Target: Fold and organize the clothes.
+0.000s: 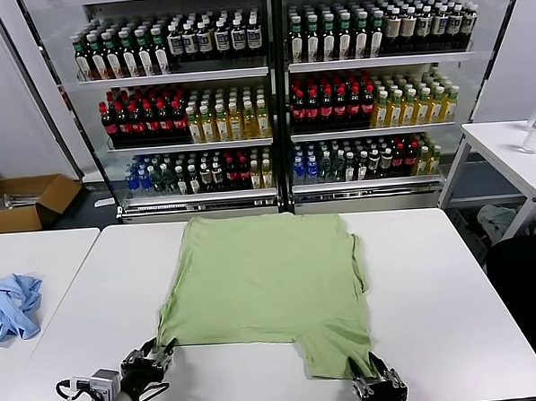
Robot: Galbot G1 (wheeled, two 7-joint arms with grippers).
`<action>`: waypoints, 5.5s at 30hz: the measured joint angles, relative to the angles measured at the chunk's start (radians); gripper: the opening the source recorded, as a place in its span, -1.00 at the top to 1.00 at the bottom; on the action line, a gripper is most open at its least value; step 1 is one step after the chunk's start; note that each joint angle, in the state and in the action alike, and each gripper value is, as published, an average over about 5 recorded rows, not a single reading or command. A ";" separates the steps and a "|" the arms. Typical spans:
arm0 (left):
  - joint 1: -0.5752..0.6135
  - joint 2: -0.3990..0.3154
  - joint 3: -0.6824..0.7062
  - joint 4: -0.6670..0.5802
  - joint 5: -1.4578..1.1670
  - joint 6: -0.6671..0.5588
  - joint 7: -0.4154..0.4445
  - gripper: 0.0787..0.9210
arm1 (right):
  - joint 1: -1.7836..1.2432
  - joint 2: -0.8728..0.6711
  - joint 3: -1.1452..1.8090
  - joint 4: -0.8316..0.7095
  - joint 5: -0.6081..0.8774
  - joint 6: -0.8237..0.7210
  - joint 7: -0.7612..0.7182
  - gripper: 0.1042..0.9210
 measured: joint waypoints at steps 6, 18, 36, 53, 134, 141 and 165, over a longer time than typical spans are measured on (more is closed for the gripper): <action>-0.002 -0.009 0.007 -0.001 0.010 -0.003 0.005 0.78 | 0.006 -0.012 0.010 -0.004 0.021 0.015 -0.021 0.91; 0.078 -0.001 -0.019 -0.078 0.031 -0.053 -0.004 0.99 | -0.112 -0.069 0.079 0.111 0.032 0.064 -0.121 0.97; 0.298 0.037 -0.128 -0.303 0.018 -0.080 -0.056 0.99 | -0.133 -0.092 0.110 0.234 0.037 0.061 -0.125 0.97; -0.162 0.005 0.031 -0.002 -0.026 -0.100 -0.020 0.99 | 0.339 -0.038 0.018 -0.040 0.046 -0.042 -0.108 0.97; -0.059 0.073 -0.008 -0.017 -0.038 0.005 0.007 0.96 | 0.073 -0.031 0.102 0.099 0.161 -0.190 -0.014 1.00; 0.077 0.102 -0.074 -0.108 -0.018 0.019 0.012 0.95 | -0.055 -0.031 0.134 0.179 0.113 -0.165 -0.012 1.00; -0.159 0.137 -0.019 -0.029 -0.026 -0.003 0.014 -0.57 | 0.456 -0.046 0.051 0.012 0.236 -0.263 0.055 -0.56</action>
